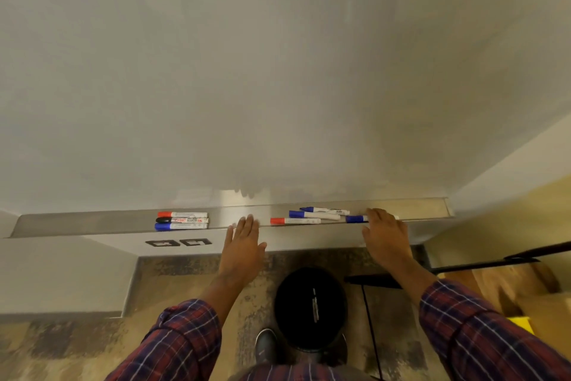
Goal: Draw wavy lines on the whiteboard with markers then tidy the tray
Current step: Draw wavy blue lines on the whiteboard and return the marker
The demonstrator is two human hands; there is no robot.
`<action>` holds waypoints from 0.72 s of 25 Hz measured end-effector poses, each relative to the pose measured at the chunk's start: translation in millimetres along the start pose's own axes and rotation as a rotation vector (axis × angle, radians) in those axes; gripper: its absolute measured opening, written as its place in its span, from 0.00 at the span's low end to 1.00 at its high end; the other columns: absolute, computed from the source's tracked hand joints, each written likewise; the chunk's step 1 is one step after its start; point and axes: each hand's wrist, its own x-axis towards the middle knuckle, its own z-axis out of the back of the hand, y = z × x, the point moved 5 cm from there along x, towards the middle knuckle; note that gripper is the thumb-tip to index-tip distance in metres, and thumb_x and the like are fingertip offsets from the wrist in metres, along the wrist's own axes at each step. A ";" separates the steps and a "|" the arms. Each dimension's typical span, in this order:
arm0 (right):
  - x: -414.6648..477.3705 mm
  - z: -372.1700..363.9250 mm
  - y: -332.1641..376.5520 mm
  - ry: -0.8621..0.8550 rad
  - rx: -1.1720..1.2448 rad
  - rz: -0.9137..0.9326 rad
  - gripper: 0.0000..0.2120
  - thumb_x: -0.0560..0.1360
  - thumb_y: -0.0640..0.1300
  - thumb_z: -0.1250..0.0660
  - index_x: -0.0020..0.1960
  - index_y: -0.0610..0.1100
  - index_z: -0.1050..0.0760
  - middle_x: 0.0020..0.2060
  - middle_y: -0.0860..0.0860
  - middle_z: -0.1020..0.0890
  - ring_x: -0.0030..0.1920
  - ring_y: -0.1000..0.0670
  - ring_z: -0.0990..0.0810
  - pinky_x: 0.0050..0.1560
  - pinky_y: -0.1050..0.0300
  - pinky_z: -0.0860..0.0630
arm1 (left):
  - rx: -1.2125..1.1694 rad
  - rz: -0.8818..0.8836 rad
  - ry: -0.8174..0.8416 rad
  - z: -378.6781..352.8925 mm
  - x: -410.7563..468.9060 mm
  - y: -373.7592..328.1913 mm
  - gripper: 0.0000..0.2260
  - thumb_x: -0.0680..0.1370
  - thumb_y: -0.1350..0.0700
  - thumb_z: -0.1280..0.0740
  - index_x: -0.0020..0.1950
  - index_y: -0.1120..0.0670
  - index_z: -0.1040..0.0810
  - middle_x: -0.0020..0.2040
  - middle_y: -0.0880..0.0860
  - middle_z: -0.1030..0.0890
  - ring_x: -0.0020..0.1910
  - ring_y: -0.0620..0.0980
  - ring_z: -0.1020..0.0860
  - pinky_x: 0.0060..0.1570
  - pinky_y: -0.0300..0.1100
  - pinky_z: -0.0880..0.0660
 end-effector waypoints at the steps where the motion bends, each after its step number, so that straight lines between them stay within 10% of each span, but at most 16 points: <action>1: 4.2 -0.6 -9.9 0.015 -0.019 -0.008 0.20 0.83 0.49 0.38 0.73 0.47 0.32 0.68 0.48 0.25 0.66 0.47 0.25 0.68 0.43 0.29 | -0.017 0.008 0.017 0.2 -0.5 0.1 0.30 0.89 0.44 0.46 0.87 0.54 0.51 0.88 0.54 0.54 0.86 0.54 0.57 0.83 0.54 0.58; 13: 35.5 13.7 -26.9 0.120 -0.263 0.111 0.19 0.77 0.40 0.32 0.65 0.54 0.26 0.59 0.51 0.24 0.60 0.47 0.26 0.64 0.46 0.32 | -0.088 0.077 0.173 10.6 -2.2 -15.2 0.36 0.87 0.44 0.39 0.87 0.57 0.54 0.87 0.57 0.57 0.86 0.58 0.59 0.83 0.58 0.54; 18: 39.2 21.2 -18.7 0.174 0.020 0.077 0.07 0.81 0.44 0.34 0.53 0.57 0.24 0.52 0.52 0.21 0.51 0.49 0.24 0.57 0.48 0.33 | -0.249 0.127 0.097 26.1 -1.4 -17.5 0.32 0.87 0.47 0.38 0.86 0.57 0.47 0.87 0.56 0.48 0.86 0.58 0.51 0.84 0.56 0.50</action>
